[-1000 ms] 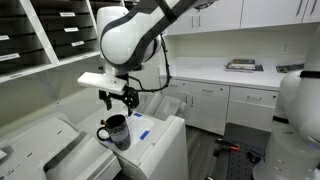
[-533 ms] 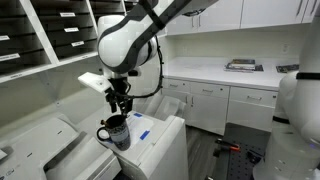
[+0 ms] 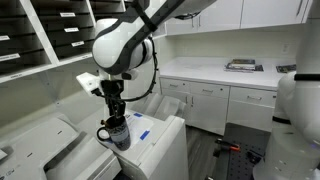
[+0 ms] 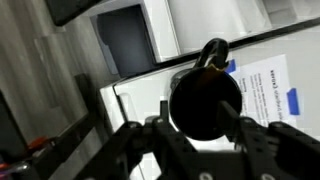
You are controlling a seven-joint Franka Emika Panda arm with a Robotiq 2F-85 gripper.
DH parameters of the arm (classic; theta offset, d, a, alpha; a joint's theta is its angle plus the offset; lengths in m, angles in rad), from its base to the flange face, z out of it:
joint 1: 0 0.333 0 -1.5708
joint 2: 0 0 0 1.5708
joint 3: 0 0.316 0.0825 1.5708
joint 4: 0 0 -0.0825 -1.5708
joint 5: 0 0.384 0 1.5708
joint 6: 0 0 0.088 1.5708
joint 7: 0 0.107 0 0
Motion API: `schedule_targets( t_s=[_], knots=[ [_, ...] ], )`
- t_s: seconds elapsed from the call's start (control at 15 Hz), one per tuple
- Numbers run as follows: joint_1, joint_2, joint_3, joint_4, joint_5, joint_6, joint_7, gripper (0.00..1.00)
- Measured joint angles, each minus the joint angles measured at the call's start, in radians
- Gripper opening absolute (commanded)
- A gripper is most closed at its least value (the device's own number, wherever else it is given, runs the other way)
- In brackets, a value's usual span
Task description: Remove the yellow pen from the mug
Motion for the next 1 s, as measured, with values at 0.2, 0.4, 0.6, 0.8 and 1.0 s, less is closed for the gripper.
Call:
schedule_targets(
  t_s=[0.2,0.4,0.6,0.8,1.0],
  knots=[
    [0.006,0.01,-0.016,0.0,-0.001,0.001,0.009,0.55],
    [0.01,0.019,-0.023,0.001,-0.001,0.003,0.009,0.53],
    [0.013,0.034,-0.026,0.005,-0.001,0.004,0.009,0.47],
    [0.018,0.054,-0.035,0.018,-0.001,0.004,0.009,0.43],
    [0.022,0.066,-0.041,0.031,-0.001,0.005,0.009,0.44]
  ],
)
